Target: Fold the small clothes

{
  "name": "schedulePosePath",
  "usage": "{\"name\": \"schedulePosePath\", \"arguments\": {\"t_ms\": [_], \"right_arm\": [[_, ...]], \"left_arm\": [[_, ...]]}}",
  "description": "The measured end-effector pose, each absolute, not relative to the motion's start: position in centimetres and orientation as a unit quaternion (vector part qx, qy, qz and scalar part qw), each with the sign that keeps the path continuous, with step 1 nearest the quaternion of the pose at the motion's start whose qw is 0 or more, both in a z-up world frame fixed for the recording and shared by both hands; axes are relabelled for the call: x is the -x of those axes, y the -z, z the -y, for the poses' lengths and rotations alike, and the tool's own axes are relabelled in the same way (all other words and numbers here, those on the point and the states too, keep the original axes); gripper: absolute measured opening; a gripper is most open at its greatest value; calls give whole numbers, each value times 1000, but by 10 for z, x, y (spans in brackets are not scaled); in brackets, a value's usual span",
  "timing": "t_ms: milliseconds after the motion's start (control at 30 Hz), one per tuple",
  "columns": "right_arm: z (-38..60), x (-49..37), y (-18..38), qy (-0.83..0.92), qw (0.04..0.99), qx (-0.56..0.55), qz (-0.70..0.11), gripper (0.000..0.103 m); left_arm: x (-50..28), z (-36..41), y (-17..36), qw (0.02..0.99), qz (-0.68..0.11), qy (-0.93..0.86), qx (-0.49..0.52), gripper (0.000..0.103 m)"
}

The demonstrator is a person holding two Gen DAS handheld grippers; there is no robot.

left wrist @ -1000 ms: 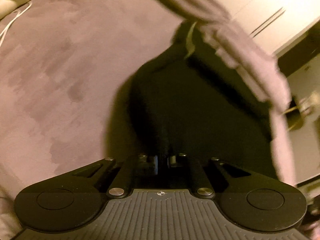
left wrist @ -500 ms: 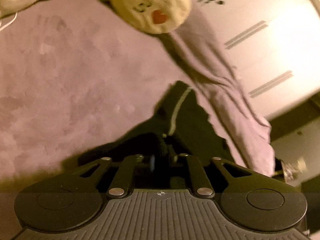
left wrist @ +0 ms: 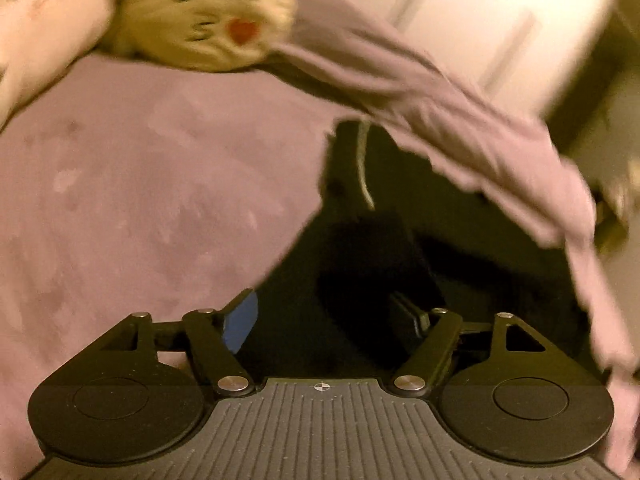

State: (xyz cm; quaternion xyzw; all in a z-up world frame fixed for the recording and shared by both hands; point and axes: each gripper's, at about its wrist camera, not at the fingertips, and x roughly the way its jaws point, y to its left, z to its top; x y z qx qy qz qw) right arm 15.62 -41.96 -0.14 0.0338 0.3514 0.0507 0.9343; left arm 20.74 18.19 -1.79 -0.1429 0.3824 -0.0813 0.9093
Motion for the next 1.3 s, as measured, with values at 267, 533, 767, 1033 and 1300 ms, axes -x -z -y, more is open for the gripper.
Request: {"name": "schedulePosePath", "arguments": {"t_ms": [267, 533, 767, 1033, 1300], "right_arm": [[403, -210, 8, -91, 925, -35, -367, 54], [405, -237, 21, -102, 920, -57, -374, 28], [420, -236, 19, -97, 931, -97, -339, 5], [449, -226, 14, -16, 941, -117, -318, 4], [435, -244, 9, -141, 922, -75, -352, 66]], "left_arm": [[-229, -147, 32, 898, -416, 140, 32, 80], [-287, -125, 40, 880, -442, 172, 13, 63], [-301, -127, 41, 884, -430, 174, 63, 8], [-288, -171, 19, 919, -348, 92, 160, 4], [-284, -169, 31, 898, -382, 175, 132, 54]]}}
